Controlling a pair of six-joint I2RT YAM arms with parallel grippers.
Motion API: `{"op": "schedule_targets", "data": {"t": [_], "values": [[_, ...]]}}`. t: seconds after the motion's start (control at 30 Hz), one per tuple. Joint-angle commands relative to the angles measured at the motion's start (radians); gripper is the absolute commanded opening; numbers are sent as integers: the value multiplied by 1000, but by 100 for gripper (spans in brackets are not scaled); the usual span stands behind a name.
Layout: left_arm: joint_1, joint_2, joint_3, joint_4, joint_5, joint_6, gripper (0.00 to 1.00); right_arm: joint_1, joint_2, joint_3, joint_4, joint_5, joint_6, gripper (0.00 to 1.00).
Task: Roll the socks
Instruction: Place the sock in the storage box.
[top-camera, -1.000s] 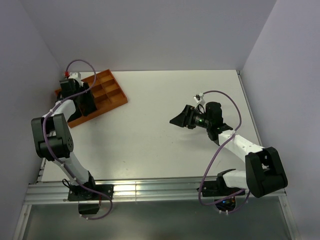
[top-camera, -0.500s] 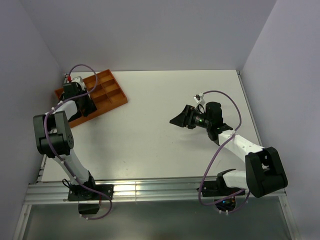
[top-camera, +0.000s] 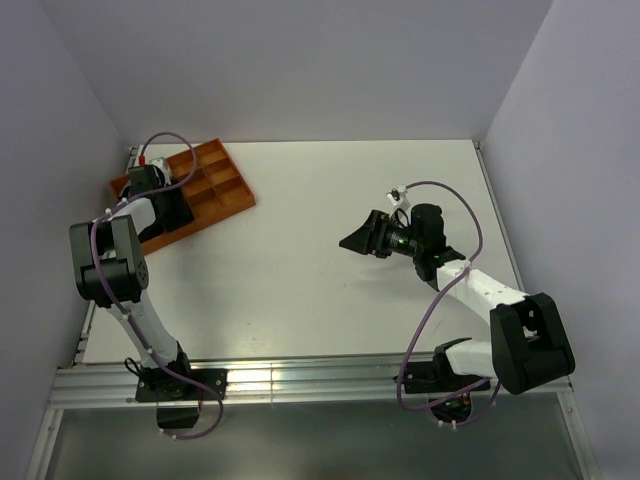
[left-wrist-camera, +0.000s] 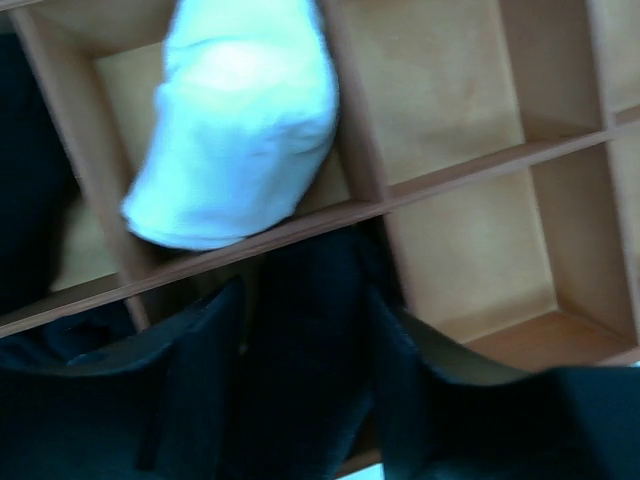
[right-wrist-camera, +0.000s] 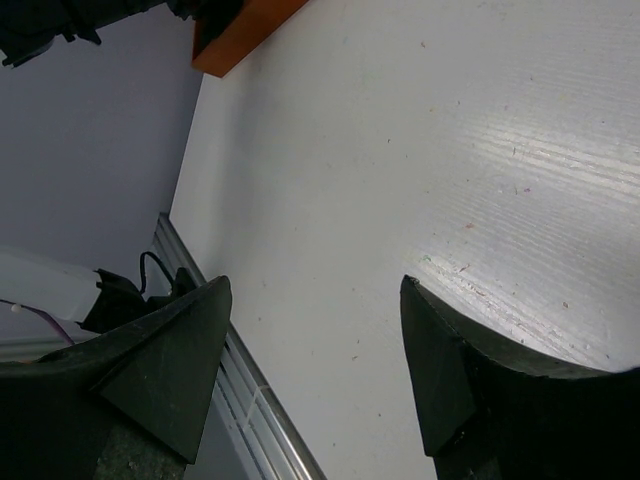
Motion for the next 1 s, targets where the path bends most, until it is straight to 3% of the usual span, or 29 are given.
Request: {"op": "schedule_targets", "data": {"t": [0.0, 0.03, 0.13, 0.4, 0.6, 0.97], "values": [[-7, -45, 11, -43, 8, 7, 60, -9, -2, 24, 18, -23, -20, 75], [-7, -66, 18, -46, 11, 7, 66, -9, -5, 27, 13, -24, -22, 75], [-7, -124, 36, -63, 3, 2, 69, -8, -15, 37, 1, -23, -28, 75], [-16, -276, -31, -129, -46, -30, 67, -8, -31, 44, -13, -15, -34, 75], [-16, -329, -120, -121, -48, -50, 47, -8, -36, 43, -5, -24, -30, 75], [-13, -231, -110, -120, -83, -48, 24, -8, -54, 27, -4, -17, -37, 75]]}}
